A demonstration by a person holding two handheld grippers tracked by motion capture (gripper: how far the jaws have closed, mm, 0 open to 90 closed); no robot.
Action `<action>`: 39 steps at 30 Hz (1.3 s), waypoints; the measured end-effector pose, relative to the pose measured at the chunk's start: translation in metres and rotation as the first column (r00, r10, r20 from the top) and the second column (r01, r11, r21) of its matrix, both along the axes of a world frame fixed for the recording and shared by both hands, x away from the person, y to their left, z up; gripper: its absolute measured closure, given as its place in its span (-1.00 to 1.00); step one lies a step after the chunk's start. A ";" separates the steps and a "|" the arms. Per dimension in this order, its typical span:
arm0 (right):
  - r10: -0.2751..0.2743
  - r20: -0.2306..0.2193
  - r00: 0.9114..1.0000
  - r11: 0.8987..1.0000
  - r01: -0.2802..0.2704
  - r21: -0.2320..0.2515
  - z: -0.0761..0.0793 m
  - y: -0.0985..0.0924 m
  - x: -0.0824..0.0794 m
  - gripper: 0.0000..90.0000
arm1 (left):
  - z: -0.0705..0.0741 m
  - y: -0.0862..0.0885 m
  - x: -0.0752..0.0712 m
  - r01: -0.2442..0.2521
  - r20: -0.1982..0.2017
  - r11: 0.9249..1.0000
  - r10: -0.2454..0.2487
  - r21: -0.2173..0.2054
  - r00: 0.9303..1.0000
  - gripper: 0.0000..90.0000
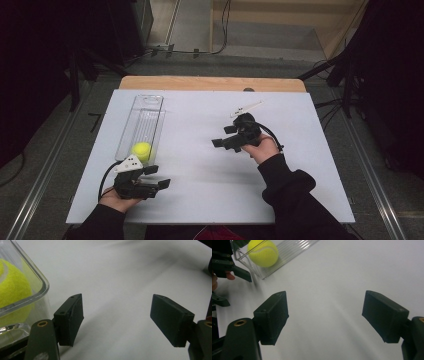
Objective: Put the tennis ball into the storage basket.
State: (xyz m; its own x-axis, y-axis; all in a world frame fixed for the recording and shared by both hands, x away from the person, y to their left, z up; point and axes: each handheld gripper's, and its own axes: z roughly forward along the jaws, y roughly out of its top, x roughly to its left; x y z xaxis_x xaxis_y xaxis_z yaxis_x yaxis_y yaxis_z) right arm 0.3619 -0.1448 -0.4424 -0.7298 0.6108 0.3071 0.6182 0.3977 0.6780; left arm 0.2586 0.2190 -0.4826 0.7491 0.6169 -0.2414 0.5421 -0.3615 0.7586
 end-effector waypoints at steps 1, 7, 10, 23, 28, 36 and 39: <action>-0.003 0.002 1.000 1.000 0.003 0.002 0.000 -0.002 -0.001 -0.58 | 0.000 0.000 0.000 0.000 -0.001 1.000 0.000 0.001 1.000 -0.40; -0.017 0.010 1.000 1.000 0.017 -0.004 -0.004 -0.014 -0.009 -0.58 | 0.000 0.000 0.000 -0.003 0.001 1.000 0.003 0.000 1.000 -0.40; -0.031 0.007 0.999 0.999 0.031 -0.006 -0.006 -0.020 -0.013 -0.58 | -0.001 0.000 0.000 -0.005 0.000 1.000 0.005 0.001 1.000 -0.40; -0.066 0.017 0.998 0.998 0.066 -0.023 -0.016 -0.043 -0.030 -0.58 | 0.000 0.000 0.001 -0.004 -0.003 1.000 0.004 0.000 1.000 -0.40; -0.072 0.017 0.997 0.997 0.073 -0.028 -0.019 -0.049 -0.036 -0.58 | 0.000 0.000 0.000 -0.001 -0.006 1.000 0.001 -0.003 1.000 -0.40; -0.091 0.014 0.996 0.995 0.092 -0.030 -0.023 -0.063 -0.044 -0.58 | 0.001 0.000 0.000 -0.009 -0.007 1.000 0.009 -0.009 1.000 -0.40; -0.101 0.020 0.995 0.995 0.101 -0.027 -0.023 -0.068 -0.049 -0.58 | 0.001 0.001 0.000 -0.011 -0.009 1.000 0.011 -0.009 1.000 -0.40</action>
State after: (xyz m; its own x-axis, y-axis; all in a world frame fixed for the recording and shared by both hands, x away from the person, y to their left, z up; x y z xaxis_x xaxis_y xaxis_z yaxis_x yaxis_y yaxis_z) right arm 0.3128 -0.2132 -0.4654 -0.6693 0.6898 0.2762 0.6438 0.3528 0.6790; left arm 0.2589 0.2197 -0.4819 0.7399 0.6230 -0.2538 0.5529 -0.3484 0.7569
